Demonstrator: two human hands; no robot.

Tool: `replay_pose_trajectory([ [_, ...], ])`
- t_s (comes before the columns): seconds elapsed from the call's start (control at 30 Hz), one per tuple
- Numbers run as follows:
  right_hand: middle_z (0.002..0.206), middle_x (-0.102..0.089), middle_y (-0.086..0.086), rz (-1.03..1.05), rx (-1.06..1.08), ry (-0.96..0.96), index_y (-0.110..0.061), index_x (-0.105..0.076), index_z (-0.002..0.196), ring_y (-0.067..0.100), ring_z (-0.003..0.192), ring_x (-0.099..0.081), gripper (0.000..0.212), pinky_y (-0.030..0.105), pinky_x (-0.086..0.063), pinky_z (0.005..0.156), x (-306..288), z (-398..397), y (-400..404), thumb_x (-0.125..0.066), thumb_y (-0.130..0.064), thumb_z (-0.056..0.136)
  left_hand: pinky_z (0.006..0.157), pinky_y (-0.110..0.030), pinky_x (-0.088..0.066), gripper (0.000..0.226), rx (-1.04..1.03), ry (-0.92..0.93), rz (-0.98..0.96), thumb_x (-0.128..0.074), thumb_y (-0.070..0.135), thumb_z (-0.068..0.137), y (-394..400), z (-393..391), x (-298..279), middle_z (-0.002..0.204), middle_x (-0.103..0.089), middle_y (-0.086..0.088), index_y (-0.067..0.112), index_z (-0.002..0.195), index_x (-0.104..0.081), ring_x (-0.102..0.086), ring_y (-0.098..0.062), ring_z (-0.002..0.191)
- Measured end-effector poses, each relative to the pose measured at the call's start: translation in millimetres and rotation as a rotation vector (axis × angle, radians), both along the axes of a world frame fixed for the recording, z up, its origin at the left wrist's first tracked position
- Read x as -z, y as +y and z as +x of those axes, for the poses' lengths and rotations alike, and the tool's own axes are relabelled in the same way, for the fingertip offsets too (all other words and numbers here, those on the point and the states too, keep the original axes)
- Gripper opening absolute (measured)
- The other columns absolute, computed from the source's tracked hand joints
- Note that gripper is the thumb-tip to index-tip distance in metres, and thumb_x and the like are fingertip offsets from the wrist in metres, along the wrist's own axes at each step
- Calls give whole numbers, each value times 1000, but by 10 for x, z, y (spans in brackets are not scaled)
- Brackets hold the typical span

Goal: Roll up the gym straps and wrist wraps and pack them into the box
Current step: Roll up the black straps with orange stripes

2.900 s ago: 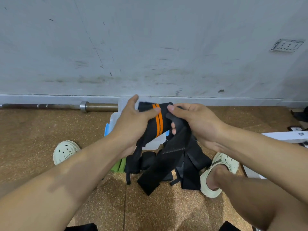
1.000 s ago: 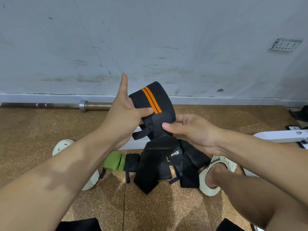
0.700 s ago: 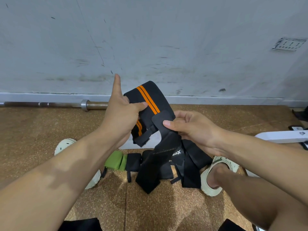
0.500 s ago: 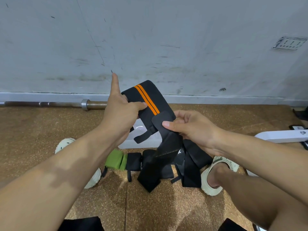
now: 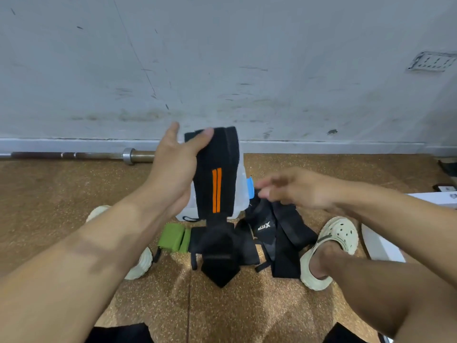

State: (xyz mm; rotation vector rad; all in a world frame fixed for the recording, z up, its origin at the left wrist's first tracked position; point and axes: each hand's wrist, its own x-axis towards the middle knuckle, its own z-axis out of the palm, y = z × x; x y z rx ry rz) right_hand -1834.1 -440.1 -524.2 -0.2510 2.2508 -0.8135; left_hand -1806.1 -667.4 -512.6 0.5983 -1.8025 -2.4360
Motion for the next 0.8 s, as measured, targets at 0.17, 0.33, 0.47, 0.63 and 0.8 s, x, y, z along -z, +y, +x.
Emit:
replay_pose_trajectory([
  [0.17, 122, -75, 10, -500, 412, -331, -15, -63, 134, 28, 119, -69, 56, 45, -52, 105, -78, -196, 84, -54, -56, 98, 85, -28, -58, 101, 289, -1, -178, -74, 18, 93, 165, 164, 117, 98, -78, 10, 35, 163, -3, -75, -8, 95],
  [0.33, 124, -73, 16, -758, 716, -244, -4, -33, 156, 24, 107, -74, 68, 43, -57, 100, -34, -162, -51, -68, -15, 98, 111, -41, -45, 115, 557, -43, -443, -72, 26, 94, 280, 272, 166, 106, -77, 18, 45, 154, 25, -70, -8, 110],
  [0.47, 119, -75, 11, -742, 701, -128, -18, -21, 162, 24, 99, -75, 85, 43, -61, 89, -57, -139, -107, -68, -1, 95, 110, -47, -47, 111, 431, -93, -299, -71, 33, 94, 301, 252, 239, 112, -77, 13, 40, 157, 21, -71, -11, 110],
  [0.63, 112, -78, 8, -592, 391, -147, -21, -30, 157, 25, 106, -75, 76, 39, -57, 90, -51, 13, -151, -70, -4, 95, 94, -37, -58, 88, 134, -31, -125, -70, 19, 96, 245, 175, 195, 103, -79, 7, 29, 162, -13, -75, -10, 96],
  [0.8, 114, -78, 4, -528, 308, -151, -24, -62, 134, 20, 105, -74, 40, 34, -57, 88, -62, 32, -140, -70, -33, 96, 77, -27, -62, 60, 277, -44, -116, -71, 10, 93, 222, 200, 164, 105, -79, 0, 21, 147, -47, -76, -17, 97],
])
